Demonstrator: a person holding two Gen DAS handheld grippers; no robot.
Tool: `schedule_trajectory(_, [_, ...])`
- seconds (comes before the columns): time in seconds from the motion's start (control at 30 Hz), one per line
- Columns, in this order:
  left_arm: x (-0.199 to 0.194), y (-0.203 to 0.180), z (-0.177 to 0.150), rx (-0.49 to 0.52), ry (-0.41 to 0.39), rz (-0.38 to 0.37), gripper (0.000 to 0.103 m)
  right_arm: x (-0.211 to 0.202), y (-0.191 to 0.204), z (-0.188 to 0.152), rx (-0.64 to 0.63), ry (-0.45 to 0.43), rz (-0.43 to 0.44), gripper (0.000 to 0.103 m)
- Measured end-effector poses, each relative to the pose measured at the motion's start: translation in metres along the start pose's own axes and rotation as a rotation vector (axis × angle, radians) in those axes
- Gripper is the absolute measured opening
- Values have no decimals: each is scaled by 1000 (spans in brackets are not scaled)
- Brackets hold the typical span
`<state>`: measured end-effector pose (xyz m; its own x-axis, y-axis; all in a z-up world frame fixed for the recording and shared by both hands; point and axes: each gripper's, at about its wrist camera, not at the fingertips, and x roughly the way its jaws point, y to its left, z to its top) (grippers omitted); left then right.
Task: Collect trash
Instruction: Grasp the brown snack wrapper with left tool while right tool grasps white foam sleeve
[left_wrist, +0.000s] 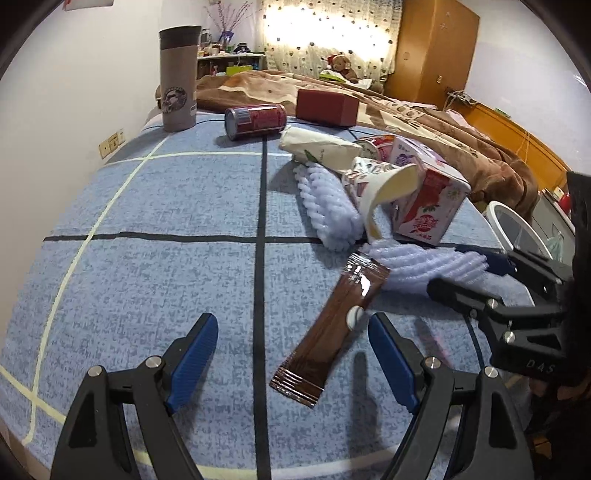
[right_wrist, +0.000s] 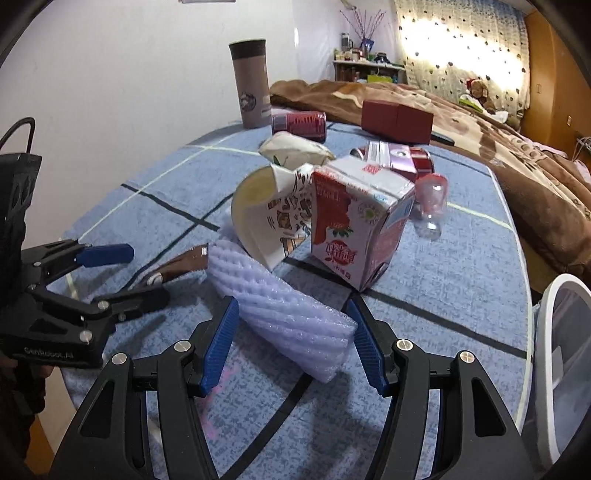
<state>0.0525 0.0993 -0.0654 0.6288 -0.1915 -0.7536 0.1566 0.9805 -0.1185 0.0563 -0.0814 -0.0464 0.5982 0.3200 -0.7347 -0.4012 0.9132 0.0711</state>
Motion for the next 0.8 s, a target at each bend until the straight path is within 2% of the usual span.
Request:
schedule_trajectory(0.33, [0, 3, 0, -18, -4, 4, 85, -15, 17, -16, 64, 76, 62, 62])
schedule_trajectory(0.47, [2, -1, 3, -4, -4, -3, 84, -20, 18, -13, 50, 13, -12, 62])
schedule_trajectory(0.53, [4, -5, 5, 17, -4, -2, 84, -14, 18, -9, 40, 12, -60, 62])
schedule_trajectory(0.6, [6, -10, 8, 46, -4, -3, 83, -7, 17, -8, 28, 23, -59, 62])
schedule_trajectory(0.67, [10, -14, 10, 66, 3, -10, 79, -2, 13, -6, 44, 31, -45, 62])
schedule_trajectory(0.7, [12, -15, 11, 74, 11, -11, 71, -1, 12, -6, 56, 29, -36, 62])
schedule_trajectory(0.73, [15, -16, 11, 78, 22, -7, 67, -1, 11, -7, 65, 28, -29, 60])
schedule_trajectory(0.77, [15, -18, 11, 84, 20, -5, 67, -1, 10, -7, 68, 25, -23, 57])
schedule_trajectory(0.8, [14, -19, 11, 92, 15, -7, 64, -1, 10, -8, 67, 22, -18, 48])
